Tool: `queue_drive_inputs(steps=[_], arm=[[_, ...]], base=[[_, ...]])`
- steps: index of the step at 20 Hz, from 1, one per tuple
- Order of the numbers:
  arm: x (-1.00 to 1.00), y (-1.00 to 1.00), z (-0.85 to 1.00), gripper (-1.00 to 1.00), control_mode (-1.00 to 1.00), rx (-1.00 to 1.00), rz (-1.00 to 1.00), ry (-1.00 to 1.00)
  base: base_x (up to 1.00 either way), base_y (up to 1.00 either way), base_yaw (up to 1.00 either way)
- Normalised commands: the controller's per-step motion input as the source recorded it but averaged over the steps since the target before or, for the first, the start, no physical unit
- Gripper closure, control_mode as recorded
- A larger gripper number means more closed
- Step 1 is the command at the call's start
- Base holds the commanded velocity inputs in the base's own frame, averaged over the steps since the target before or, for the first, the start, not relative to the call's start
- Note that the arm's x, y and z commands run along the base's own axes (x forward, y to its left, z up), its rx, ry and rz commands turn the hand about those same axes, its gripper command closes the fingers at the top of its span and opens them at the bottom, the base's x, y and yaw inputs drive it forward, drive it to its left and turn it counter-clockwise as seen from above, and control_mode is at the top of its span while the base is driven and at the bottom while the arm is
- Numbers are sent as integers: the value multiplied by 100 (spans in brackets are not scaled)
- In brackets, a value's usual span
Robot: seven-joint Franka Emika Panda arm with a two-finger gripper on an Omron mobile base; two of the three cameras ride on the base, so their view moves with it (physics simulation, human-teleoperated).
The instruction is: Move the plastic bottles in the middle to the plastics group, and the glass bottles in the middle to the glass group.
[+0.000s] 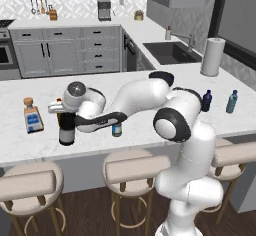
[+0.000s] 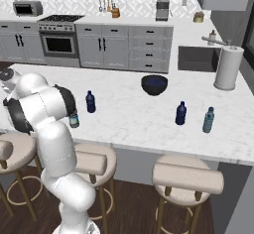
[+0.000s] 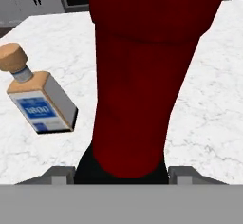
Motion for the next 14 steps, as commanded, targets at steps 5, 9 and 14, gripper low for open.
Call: queue_drive_inputs(steps=[5, 9, 14], arm=[[36, 11, -11, 100, -100, -5, 0, 4], [26, 3, -4, 100, -100, -8, 0, -1], [31, 2, -1, 100, -100, -2, 0, -1]], base=[[0, 0, 0], [0, 0, 0], [0, 0, 0]])
